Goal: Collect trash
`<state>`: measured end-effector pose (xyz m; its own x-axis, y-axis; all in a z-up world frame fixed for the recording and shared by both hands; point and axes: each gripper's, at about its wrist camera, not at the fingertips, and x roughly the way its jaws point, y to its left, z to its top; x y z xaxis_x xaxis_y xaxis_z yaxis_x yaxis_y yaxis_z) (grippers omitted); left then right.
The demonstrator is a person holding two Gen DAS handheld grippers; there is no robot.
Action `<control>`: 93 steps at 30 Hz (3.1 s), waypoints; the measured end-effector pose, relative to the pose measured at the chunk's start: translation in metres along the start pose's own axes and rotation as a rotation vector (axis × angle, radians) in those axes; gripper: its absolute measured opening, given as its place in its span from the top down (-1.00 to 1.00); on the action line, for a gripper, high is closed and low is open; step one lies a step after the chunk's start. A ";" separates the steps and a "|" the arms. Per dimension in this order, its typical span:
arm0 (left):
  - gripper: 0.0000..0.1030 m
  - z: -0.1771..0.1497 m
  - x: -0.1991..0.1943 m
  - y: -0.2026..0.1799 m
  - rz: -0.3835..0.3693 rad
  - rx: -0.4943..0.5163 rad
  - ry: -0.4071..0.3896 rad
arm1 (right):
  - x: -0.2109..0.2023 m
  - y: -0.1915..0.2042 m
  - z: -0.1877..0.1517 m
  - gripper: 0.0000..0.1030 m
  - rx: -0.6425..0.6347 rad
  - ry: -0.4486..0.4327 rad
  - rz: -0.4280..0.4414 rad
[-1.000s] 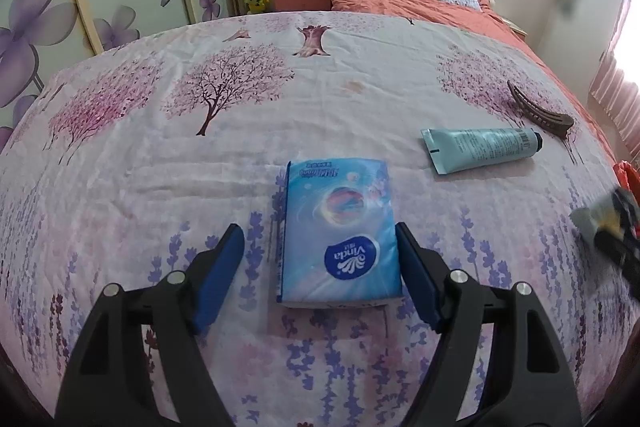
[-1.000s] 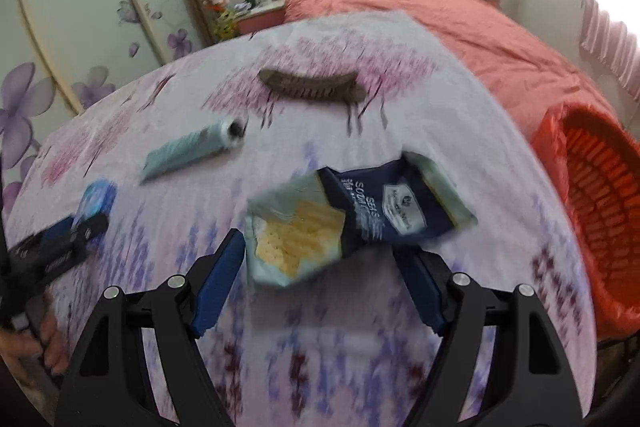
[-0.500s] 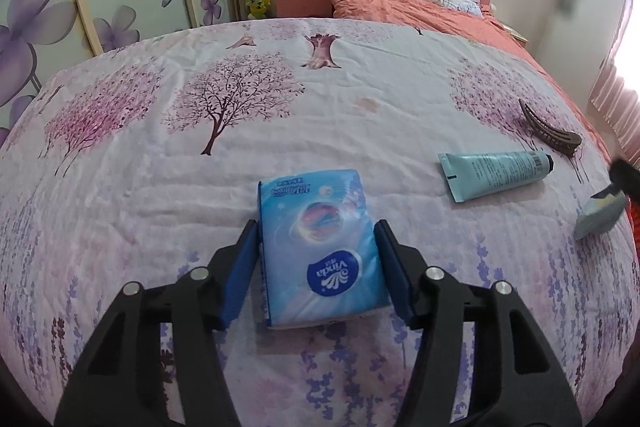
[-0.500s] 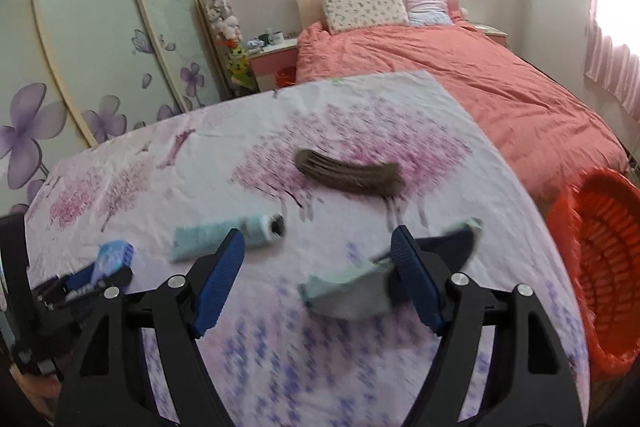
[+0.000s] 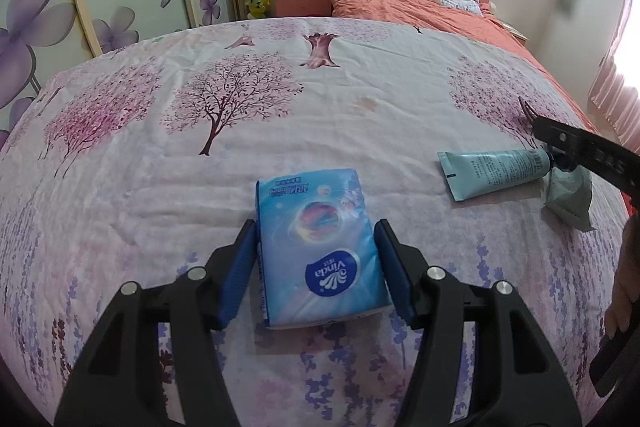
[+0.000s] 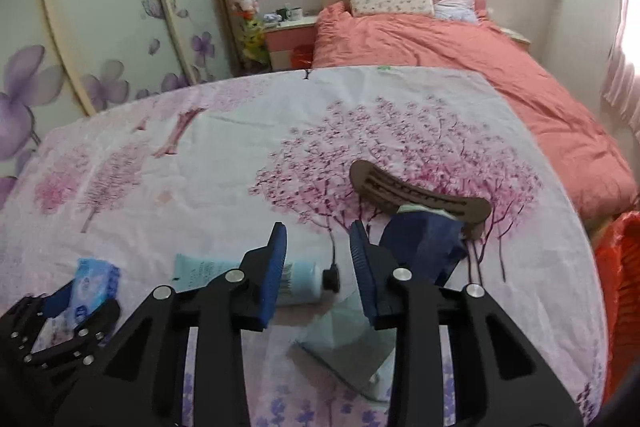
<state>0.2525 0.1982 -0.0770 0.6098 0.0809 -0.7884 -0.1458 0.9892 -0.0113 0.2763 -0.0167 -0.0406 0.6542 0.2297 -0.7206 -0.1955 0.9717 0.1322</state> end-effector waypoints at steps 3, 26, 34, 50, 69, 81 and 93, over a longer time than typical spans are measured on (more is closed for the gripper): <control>-0.13 0.000 0.000 0.000 -0.001 0.001 0.000 | -0.013 -0.009 -0.007 0.34 0.021 -0.011 0.034; -0.13 0.000 0.000 0.000 -0.001 0.001 0.001 | -0.050 -0.054 -0.035 -0.20 0.127 -0.125 -0.138; -0.14 0.000 0.000 0.000 -0.001 0.001 0.001 | -0.033 -0.074 -0.040 -0.35 0.228 -0.037 -0.160; -0.01 0.001 0.000 -0.005 -0.016 0.031 -0.006 | -0.023 -0.077 -0.049 0.26 0.181 0.043 -0.180; 0.01 0.019 -0.059 -0.059 -0.142 0.099 -0.118 | -0.100 -0.108 -0.051 0.31 0.212 -0.108 -0.129; 0.01 0.025 -0.101 -0.161 -0.294 0.212 -0.171 | -0.160 -0.156 -0.058 0.31 0.292 -0.223 -0.155; 0.01 0.011 -0.130 -0.276 -0.510 0.348 -0.194 | -0.198 -0.222 -0.083 0.31 0.381 -0.295 -0.245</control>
<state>0.2220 -0.0843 0.0353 0.6702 -0.4215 -0.6109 0.4405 0.8883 -0.1297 0.1297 -0.2822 0.0162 0.8353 -0.0542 -0.5471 0.2318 0.9371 0.2611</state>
